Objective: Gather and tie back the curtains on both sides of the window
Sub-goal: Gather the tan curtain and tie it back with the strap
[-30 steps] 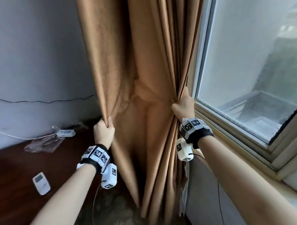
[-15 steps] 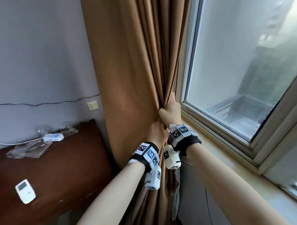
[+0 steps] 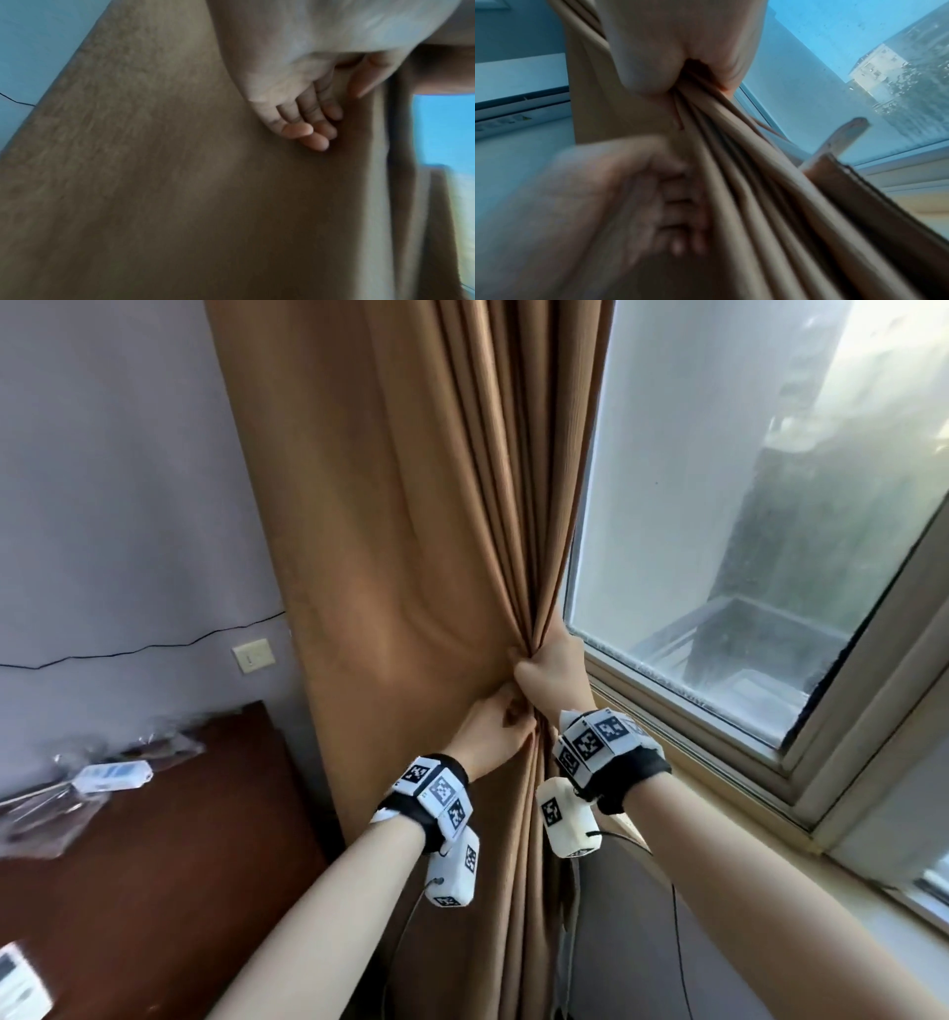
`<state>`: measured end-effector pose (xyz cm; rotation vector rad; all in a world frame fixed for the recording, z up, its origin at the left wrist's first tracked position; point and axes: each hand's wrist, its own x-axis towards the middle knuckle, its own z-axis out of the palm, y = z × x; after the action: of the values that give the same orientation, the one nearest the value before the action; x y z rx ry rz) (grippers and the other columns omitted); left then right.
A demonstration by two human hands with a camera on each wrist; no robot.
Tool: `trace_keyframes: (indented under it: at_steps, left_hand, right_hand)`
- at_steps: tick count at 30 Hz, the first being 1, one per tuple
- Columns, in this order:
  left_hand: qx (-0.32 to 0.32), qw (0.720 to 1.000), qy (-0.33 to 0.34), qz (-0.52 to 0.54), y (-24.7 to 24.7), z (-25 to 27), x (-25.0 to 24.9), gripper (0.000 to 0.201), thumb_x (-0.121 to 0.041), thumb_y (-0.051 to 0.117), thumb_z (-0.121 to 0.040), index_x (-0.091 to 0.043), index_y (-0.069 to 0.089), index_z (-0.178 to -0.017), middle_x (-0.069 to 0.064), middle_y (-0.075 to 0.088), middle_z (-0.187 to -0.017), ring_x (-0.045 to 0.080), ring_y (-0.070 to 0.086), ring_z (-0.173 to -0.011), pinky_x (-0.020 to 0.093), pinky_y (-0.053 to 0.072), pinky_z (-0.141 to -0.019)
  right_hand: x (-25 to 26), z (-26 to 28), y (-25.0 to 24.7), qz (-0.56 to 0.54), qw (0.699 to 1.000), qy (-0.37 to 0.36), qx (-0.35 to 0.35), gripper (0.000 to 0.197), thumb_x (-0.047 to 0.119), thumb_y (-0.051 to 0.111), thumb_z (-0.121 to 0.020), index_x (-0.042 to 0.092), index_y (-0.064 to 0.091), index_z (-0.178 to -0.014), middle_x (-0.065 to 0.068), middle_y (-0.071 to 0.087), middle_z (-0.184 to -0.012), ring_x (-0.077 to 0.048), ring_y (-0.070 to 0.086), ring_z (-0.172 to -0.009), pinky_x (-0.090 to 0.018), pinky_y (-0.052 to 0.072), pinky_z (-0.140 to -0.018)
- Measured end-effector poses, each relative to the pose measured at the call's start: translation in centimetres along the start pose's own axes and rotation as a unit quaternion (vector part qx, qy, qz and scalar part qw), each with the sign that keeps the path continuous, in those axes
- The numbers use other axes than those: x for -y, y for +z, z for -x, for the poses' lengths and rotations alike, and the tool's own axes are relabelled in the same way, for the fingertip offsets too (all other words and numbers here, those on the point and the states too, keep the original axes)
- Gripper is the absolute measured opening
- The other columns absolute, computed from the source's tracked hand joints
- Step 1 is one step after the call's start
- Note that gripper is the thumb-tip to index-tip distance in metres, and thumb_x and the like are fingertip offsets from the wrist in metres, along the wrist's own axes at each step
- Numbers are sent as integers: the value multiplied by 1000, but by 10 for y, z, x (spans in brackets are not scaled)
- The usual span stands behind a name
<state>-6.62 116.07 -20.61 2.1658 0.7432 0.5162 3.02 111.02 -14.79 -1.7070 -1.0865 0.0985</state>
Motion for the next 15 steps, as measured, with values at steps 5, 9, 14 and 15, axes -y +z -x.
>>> trace_keyframes:
  at_steps: [5,9,14,15]
  left_hand:
    - [-272,961,-46,-14,-77,-26,44,21,-24,49,-83,-19,64,-70,2,70,-71,27,65,-74,34,50,-72]
    - [-458,874,-150,61,-134,-40,91,43,-16,59,-75,-10,54,-117,14,59,-120,32,54,-113,37,42,-96]
    - [-408,860,-273,139,-177,-48,149,109,-18,70,-56,-20,16,-150,10,33,-150,29,38,-134,44,33,-111]
    - [-388,868,-278,138,-177,-49,149,112,-19,73,-56,-19,16,-151,8,32,-151,28,36,-135,44,33,-111]
  right_hand:
    - [4,-1,-3,9,1000,4,25,47,-5,56,-77,5,47,-122,-20,65,-98,-34,60,-91,-31,46,-72]
    - [2,-1,3,-11,1000,2,20,46,-7,56,-75,5,48,-120,-21,66,-98,-35,60,-91,-36,47,-76]
    - [1,-4,6,-3,1000,-7,10,41,-4,60,-75,4,51,-114,-17,67,-92,-33,61,-87,-28,45,-71]
    - [1,-4,5,-4,1000,-7,8,41,-5,60,-75,4,51,-114,-18,67,-92,-33,61,-87,-27,44,-71]
